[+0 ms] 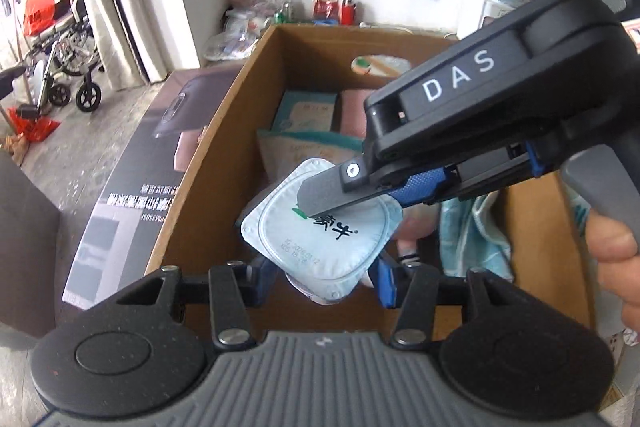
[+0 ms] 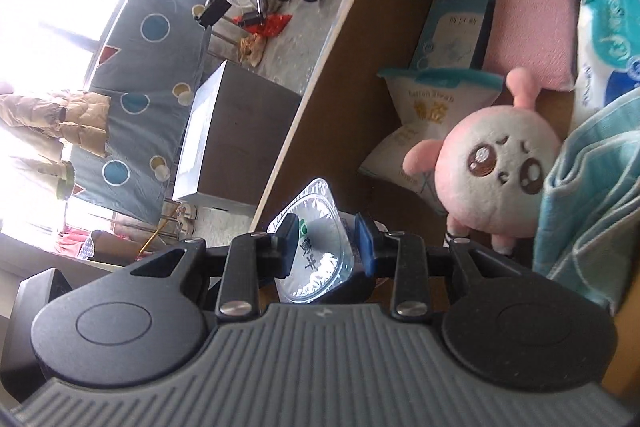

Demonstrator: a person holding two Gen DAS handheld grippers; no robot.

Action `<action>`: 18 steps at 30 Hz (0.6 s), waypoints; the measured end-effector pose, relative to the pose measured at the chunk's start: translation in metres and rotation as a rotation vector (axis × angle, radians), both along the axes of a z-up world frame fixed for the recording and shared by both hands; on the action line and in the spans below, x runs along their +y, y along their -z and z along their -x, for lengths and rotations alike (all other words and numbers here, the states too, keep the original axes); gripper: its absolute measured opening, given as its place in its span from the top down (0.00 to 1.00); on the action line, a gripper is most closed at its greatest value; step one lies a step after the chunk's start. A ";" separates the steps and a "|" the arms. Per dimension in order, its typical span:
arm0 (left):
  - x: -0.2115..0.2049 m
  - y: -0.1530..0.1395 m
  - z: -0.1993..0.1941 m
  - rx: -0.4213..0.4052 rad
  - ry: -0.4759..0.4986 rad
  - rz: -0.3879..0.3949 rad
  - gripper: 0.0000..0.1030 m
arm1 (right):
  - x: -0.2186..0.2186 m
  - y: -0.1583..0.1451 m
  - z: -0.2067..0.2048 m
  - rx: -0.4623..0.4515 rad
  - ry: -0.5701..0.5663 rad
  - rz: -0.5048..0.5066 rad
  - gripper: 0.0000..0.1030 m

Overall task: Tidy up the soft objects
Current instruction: 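Carry the yogurt cup into the cardboard box and open the right gripper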

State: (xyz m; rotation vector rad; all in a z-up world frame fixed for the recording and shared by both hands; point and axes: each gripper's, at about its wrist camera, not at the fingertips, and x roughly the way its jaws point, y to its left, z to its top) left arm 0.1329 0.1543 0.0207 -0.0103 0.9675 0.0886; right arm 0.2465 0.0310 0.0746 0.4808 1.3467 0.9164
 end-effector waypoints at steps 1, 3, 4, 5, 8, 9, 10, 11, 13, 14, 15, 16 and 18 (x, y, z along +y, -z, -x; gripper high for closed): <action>0.006 0.005 -0.002 0.017 -0.010 0.000 0.51 | 0.008 0.012 -0.003 0.025 -0.003 0.001 0.70; 0.016 0.015 -0.003 0.045 -0.019 -0.008 0.51 | 0.018 0.025 -0.006 0.057 -0.005 0.003 0.70; 0.019 0.019 0.001 0.058 -0.025 -0.013 0.51 | 0.021 0.033 -0.008 0.077 -0.003 0.001 0.70; 0.022 0.021 0.002 0.071 -0.027 -0.018 0.51 | 0.025 0.037 -0.008 0.090 -0.003 0.003 0.70; 0.019 0.026 0.006 0.098 -0.013 -0.057 0.51 | 0.036 0.054 -0.009 0.118 -0.003 0.015 0.69; 0.017 0.028 0.005 0.105 -0.007 -0.076 0.51 | 0.038 0.056 -0.009 0.124 -0.004 0.016 0.69; 0.015 0.029 0.005 0.112 -0.003 -0.079 0.51 | 0.040 0.061 -0.010 0.132 -0.003 0.019 0.69; 0.015 0.031 0.005 0.121 0.000 -0.074 0.50 | 0.040 0.063 -0.010 0.139 -0.001 0.023 0.69; 0.013 0.033 0.004 0.134 0.002 -0.058 0.49 | 0.036 0.070 -0.010 0.156 0.001 0.032 0.68; 0.015 0.033 0.003 0.134 0.003 -0.053 0.48 | 0.035 0.073 -0.010 0.160 0.002 0.043 0.67; 0.014 0.032 0.004 0.138 0.007 -0.048 0.45 | 0.035 0.077 -0.009 0.164 0.003 0.051 0.67; 0.014 0.031 0.004 0.143 0.013 -0.043 0.43 | 0.033 0.080 -0.008 0.175 0.005 0.045 0.67; 0.014 0.032 0.003 0.145 0.019 -0.047 0.40 | 0.032 0.084 -0.007 0.197 0.014 0.033 0.67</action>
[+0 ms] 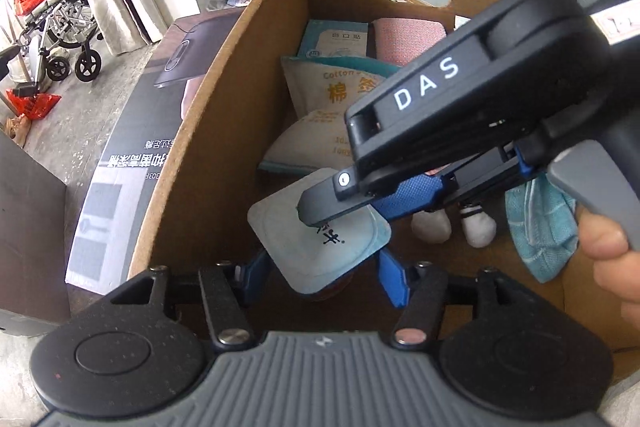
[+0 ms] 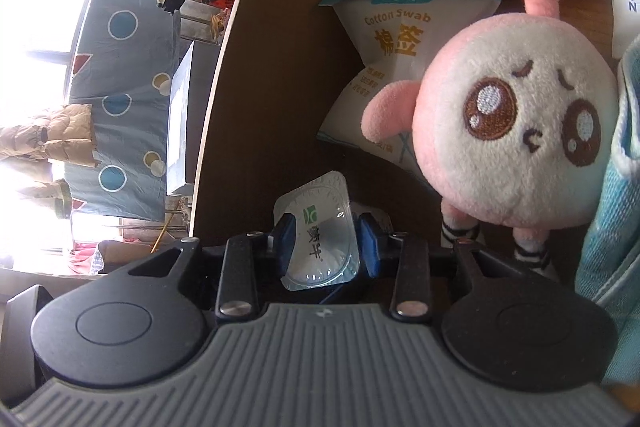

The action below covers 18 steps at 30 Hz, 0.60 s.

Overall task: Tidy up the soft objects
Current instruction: 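Carry the yogurt cup into the cardboard box and open the right gripper, then move the right gripper to the green scrunchie while the left reaches the striped towel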

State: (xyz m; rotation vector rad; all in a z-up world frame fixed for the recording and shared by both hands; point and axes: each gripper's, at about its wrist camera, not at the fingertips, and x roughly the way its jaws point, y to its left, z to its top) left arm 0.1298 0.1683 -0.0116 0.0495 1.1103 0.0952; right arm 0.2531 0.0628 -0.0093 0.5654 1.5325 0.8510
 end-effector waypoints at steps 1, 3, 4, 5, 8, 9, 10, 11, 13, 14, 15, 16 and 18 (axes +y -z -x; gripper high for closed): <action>-0.002 0.000 0.001 0.000 0.002 -0.006 0.39 | 0.000 0.001 0.001 0.008 0.001 -0.003 0.67; -0.005 -0.002 0.005 0.001 0.002 -0.012 0.36 | 0.000 0.002 0.002 0.016 0.002 -0.004 0.65; -0.009 -0.005 0.008 -0.006 0.001 -0.015 0.33 | 0.000 0.001 0.002 0.014 0.000 -0.003 0.64; -0.011 -0.008 0.011 -0.020 0.001 -0.021 0.31 | 0.000 -0.001 0.002 0.009 0.000 0.000 0.60; -0.009 -0.021 0.017 -0.089 0.004 -0.067 0.21 | 0.000 -0.012 0.004 -0.022 0.003 -0.004 0.55; -0.010 -0.026 0.020 -0.112 0.007 -0.081 0.19 | -0.001 -0.016 0.004 -0.034 0.005 -0.007 0.54; -0.012 -0.030 0.023 -0.128 0.008 -0.087 0.19 | -0.002 -0.022 0.004 -0.047 0.005 -0.012 0.54; -0.013 -0.034 0.026 -0.137 0.008 -0.087 0.19 | -0.005 -0.027 0.004 -0.061 0.006 -0.016 0.54; -0.016 -0.042 0.031 -0.154 0.003 -0.072 0.19 | -0.011 -0.039 0.004 -0.090 0.009 -0.024 0.53; -0.011 -0.044 0.029 -0.164 0.001 -0.060 0.19 | -0.016 -0.048 0.004 -0.109 0.012 -0.032 0.53; -0.013 -0.048 0.032 -0.178 0.001 -0.048 0.19 | -0.022 -0.056 0.006 -0.128 0.015 -0.041 0.53; -0.016 -0.052 0.036 -0.192 0.004 -0.038 0.19 | -0.031 -0.068 0.005 -0.158 0.019 -0.050 0.53; -0.023 -0.059 0.041 -0.217 0.018 -0.024 0.19 | -0.051 -0.092 0.008 -0.224 0.032 -0.059 0.50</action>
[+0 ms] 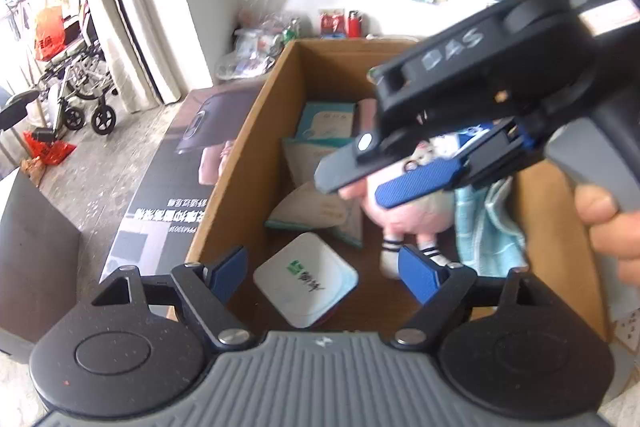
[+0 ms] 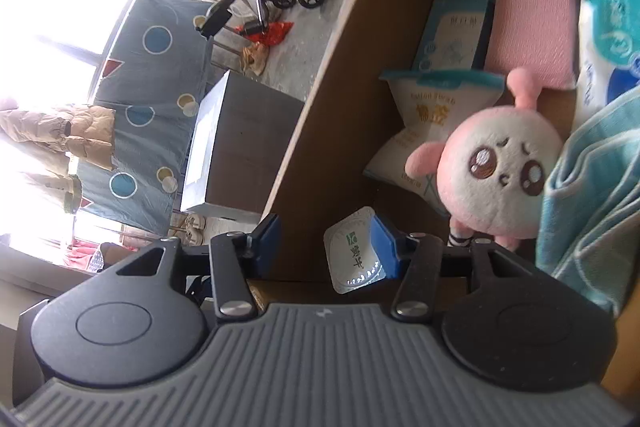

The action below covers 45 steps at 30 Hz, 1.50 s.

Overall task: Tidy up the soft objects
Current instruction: 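Move the right gripper to the green scrunchie while the left reaches the striped towel, then grasp the green floral scrunchie with the right gripper while the left grasps the orange-striped towel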

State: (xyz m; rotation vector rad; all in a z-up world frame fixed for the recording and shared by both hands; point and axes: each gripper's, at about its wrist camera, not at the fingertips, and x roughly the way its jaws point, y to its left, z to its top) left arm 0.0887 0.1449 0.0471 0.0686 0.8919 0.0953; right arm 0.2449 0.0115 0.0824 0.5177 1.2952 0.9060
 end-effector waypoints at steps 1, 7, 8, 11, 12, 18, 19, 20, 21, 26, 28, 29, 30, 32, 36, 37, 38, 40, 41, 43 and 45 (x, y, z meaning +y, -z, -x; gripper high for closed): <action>-0.004 -0.003 0.002 -0.011 0.007 0.006 0.19 | -0.013 -0.013 0.002 -0.042 0.010 0.000 0.50; -0.045 -0.014 0.015 -0.090 0.086 0.088 0.19 | -0.110 -0.065 0.036 -0.268 0.159 0.022 0.33; -0.053 -0.015 0.017 -0.105 0.106 0.100 0.18 | -0.125 -0.067 0.044 -0.287 0.186 0.028 0.31; -0.086 -0.016 0.024 -0.136 0.183 0.128 0.17 | -0.179 -0.066 0.074 -0.326 0.280 0.070 0.31; -0.097 -0.017 0.025 -0.144 0.211 0.139 0.17 | -0.196 -0.065 0.082 -0.327 0.305 0.088 0.30; -0.171 -0.015 0.042 -0.200 0.398 0.210 0.16 | -0.301 -0.060 0.134 -0.359 0.489 0.270 0.30; -0.183 -0.013 0.044 -0.203 0.427 0.218 0.16 | -0.318 -0.058 0.143 -0.364 0.520 0.299 0.30; -0.195 -0.008 0.045 -0.202 0.460 0.224 0.16 | -0.333 -0.058 0.151 -0.364 0.549 0.320 0.30; -0.207 -0.006 0.047 -0.200 0.489 0.230 0.16 | -0.346 -0.057 0.158 -0.363 0.576 0.339 0.30; -0.264 0.020 0.057 -0.173 0.631 0.232 0.16 | -0.398 -0.035 0.193 -0.342 0.659 0.423 0.29; -0.285 0.032 0.060 -0.159 0.680 0.221 0.16 | -0.410 -0.023 0.202 -0.320 0.670 0.463 0.29; -0.295 0.038 0.062 -0.151 0.700 0.212 0.16 | -0.417 -0.017 0.205 -0.306 0.670 0.477 0.29; -0.304 0.044 0.064 -0.146 0.724 0.202 0.17 | -0.421 -0.010 0.205 -0.292 0.669 0.489 0.29; -0.319 0.057 0.066 -0.138 0.761 0.177 0.17 | -0.428 0.001 0.203 -0.258 0.659 0.512 0.29; -0.347 0.082 0.065 -0.102 0.827 0.102 0.21 | -0.437 0.026 0.188 -0.208 0.626 0.548 0.30; -0.353 0.087 0.065 -0.091 0.843 0.078 0.22 | -0.437 0.031 0.182 -0.193 0.612 0.558 0.30; -0.357 0.091 0.065 -0.088 0.857 0.063 0.22 | -0.438 0.036 0.176 -0.186 0.598 0.569 0.30; -0.366 0.099 0.064 -0.080 0.883 0.039 0.23 | -0.438 0.045 0.165 -0.170 0.574 0.606 0.30; -0.370 0.103 0.062 -0.076 0.892 0.028 0.23 | -0.439 0.051 0.160 -0.161 0.561 0.618 0.30; -0.379 0.112 0.059 -0.063 0.909 0.004 0.23 | -0.439 0.062 0.149 -0.137 0.537 0.635 0.30; -0.387 0.120 0.056 -0.050 0.918 -0.021 0.26 | -0.438 0.072 0.140 -0.118 0.511 0.659 0.30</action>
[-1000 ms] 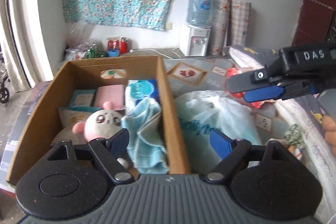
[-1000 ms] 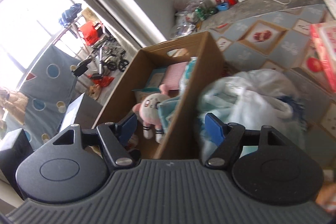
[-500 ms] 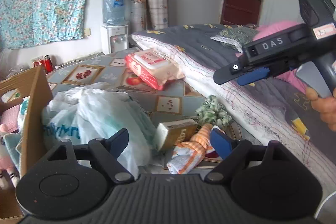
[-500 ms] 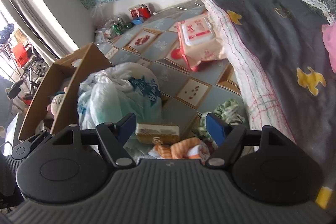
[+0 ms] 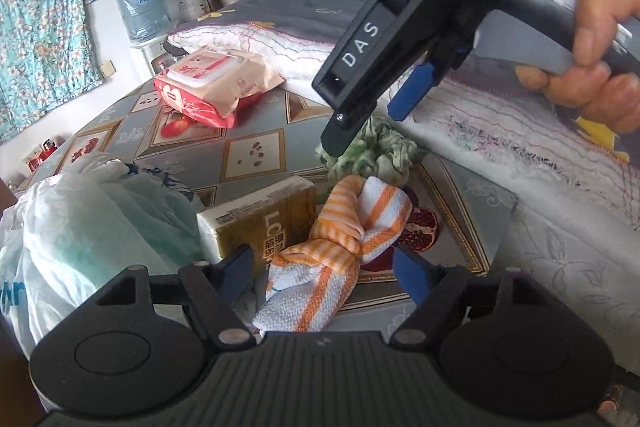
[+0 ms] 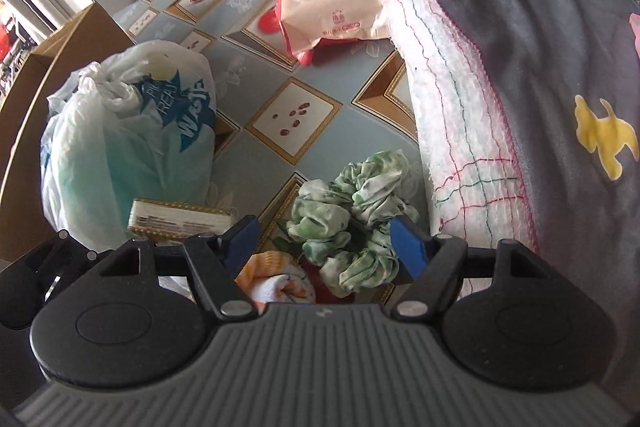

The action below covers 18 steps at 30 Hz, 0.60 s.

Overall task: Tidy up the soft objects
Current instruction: 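Grasp the green floral scrunchie with the right gripper while the left grasps the orange-striped towel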

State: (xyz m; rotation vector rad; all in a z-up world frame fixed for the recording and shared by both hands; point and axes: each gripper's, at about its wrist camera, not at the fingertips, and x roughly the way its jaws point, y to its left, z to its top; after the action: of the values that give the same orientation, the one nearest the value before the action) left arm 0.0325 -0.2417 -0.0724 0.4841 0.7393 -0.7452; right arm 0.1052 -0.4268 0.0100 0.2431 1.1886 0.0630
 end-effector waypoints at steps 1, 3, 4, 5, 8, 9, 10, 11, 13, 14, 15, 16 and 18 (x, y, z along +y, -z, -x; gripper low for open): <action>-0.003 0.003 -0.001 0.001 0.006 -0.011 0.31 | 0.001 0.006 -0.005 0.018 -0.009 0.005 0.30; -0.008 0.009 -0.003 0.002 0.009 -0.037 0.36 | 0.004 0.014 -0.011 0.042 -0.023 0.021 0.30; -0.010 0.012 -0.005 0.002 0.004 -0.047 0.36 | 0.005 0.018 -0.014 0.049 -0.030 0.035 0.30; -0.011 0.014 -0.006 -0.004 -0.001 -0.058 0.36 | 0.007 0.021 -0.017 0.054 -0.040 0.049 0.30; -0.014 0.020 -0.005 -0.040 0.006 -0.091 0.38 | 0.005 0.030 -0.023 0.073 -0.048 0.042 0.28; -0.015 0.021 -0.005 -0.044 0.009 -0.099 0.40 | 0.005 0.031 -0.024 0.073 -0.051 0.042 0.28; -0.016 0.022 -0.005 -0.046 0.006 -0.105 0.41 | 0.004 0.032 -0.024 0.069 -0.049 0.040 0.29; -0.016 0.023 -0.006 -0.048 0.000 -0.111 0.44 | 0.003 0.032 -0.025 0.066 -0.045 0.038 0.32; -0.016 0.025 -0.007 -0.053 -0.015 -0.120 0.50 | 0.001 0.031 -0.024 0.056 -0.040 0.051 0.43; -0.015 0.023 -0.008 -0.050 -0.018 -0.114 0.51 | 0.000 0.030 -0.022 0.049 -0.031 0.054 0.53; -0.014 0.022 -0.008 -0.044 -0.021 -0.108 0.52 | -0.003 0.030 -0.021 0.045 -0.020 0.044 0.60; -0.014 0.022 -0.007 -0.045 -0.022 -0.104 0.52 | -0.006 0.029 -0.020 0.043 -0.007 0.031 0.64; -0.013 0.020 -0.005 -0.060 -0.022 -0.107 0.53 | -0.012 0.027 -0.017 0.034 0.022 0.010 0.73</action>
State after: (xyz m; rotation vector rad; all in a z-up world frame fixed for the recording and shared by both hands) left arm 0.0370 -0.2544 -0.0927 0.5921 0.7301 -0.6704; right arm 0.1226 -0.4392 -0.0175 0.2490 1.2196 0.0339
